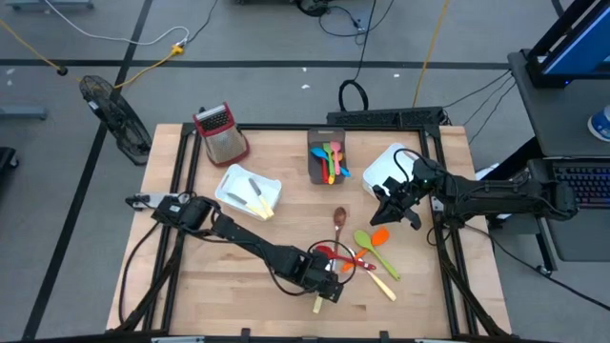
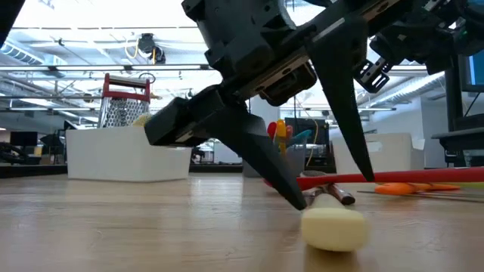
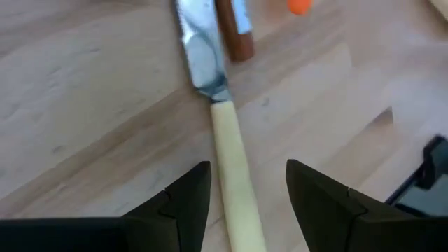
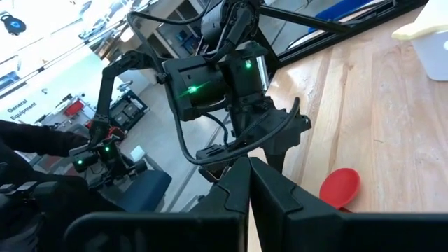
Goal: Pick & Place Kitchen Items
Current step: Put the yellow knife into the left white bin
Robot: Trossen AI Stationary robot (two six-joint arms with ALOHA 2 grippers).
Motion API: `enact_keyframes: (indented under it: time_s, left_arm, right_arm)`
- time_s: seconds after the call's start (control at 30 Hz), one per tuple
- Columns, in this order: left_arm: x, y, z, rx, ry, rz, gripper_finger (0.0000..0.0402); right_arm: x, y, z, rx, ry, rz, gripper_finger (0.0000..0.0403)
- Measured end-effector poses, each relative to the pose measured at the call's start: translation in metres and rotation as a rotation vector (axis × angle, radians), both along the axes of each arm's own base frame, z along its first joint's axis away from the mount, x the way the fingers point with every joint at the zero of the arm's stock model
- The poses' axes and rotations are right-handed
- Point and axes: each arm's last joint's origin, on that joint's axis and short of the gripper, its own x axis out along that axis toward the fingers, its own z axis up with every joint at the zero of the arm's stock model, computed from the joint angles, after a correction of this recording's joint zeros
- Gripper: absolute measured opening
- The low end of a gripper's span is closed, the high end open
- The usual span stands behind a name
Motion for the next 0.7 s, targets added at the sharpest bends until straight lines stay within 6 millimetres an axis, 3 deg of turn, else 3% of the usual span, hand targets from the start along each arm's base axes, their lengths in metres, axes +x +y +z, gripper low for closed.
enact_keyframes:
  time_s: [0.33, 0.7]
  left_arm:
    - [-0.007, 0.005, -0.002, 0.012, 0.1, 0.062, 0.0191]
    - [0.01, 0.014, 0.004, -0.047, -0.036, 0.126, 0.0191]
  right_arm:
    - [0.0, 0.0, 0.0, -0.006, -0.004, 0.0, 0.0004]
    - [0.0, 0.0, 0.0, -0.006, -0.004, 0.0, 0.0004]
